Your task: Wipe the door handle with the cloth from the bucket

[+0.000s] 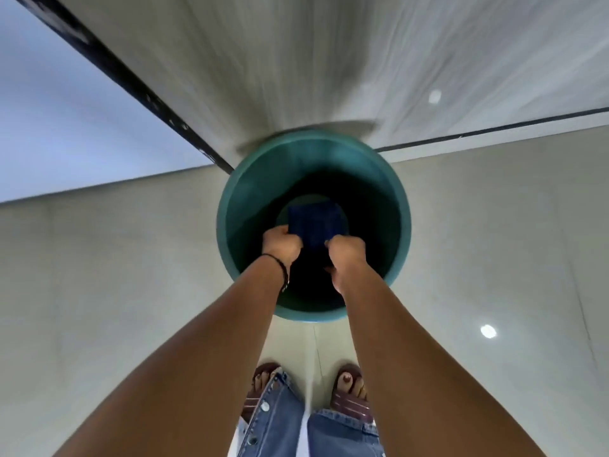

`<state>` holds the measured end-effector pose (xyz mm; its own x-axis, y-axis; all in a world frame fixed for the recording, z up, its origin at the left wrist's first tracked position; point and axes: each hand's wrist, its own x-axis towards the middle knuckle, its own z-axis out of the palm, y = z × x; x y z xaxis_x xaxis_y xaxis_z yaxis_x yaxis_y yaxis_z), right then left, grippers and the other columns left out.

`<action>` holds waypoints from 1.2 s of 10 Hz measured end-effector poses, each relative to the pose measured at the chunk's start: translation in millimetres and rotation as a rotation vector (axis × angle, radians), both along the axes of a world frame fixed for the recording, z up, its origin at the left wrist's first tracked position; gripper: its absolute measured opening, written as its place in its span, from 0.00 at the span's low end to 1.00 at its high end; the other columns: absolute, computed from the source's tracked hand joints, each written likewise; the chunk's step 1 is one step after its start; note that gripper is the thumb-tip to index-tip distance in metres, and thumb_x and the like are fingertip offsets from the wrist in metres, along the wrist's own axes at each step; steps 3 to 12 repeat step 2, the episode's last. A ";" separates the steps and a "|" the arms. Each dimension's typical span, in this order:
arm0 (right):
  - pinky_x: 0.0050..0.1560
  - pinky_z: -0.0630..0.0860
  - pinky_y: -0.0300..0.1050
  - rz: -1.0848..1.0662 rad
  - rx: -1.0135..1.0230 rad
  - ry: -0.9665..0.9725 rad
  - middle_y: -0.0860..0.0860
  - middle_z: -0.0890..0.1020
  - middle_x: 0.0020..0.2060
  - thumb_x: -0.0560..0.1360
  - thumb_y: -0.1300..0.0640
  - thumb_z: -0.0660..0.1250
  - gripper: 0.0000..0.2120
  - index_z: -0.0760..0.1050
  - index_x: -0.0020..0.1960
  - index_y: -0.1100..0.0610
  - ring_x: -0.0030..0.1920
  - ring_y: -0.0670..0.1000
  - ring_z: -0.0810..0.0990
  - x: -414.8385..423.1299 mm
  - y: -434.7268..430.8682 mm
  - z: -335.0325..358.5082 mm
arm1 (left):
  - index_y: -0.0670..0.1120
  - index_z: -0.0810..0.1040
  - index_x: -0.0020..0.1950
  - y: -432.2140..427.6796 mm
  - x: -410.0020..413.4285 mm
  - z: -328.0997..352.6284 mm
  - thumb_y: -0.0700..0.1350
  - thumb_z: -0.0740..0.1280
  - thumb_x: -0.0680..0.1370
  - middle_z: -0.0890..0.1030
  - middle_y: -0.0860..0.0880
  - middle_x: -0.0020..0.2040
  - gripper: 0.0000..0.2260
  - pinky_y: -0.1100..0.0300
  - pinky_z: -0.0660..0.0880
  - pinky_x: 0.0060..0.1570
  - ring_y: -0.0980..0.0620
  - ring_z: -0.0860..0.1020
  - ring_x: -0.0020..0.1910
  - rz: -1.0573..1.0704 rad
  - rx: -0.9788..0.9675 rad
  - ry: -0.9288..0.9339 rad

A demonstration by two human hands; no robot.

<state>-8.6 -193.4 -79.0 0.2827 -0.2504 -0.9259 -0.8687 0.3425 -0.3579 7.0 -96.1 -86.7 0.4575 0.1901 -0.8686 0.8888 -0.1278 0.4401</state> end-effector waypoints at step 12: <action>0.62 0.74 0.51 0.124 -0.043 0.085 0.62 0.75 0.66 0.79 0.66 0.57 0.20 0.67 0.70 0.67 0.53 0.56 0.73 18.5 4.0 -42.5 | 0.39 0.78 0.48 2.5 16.2 -58.3 0.30 0.58 0.77 0.79 0.40 0.50 0.10 0.56 0.75 0.49 0.45 0.78 0.47 -0.010 0.103 0.033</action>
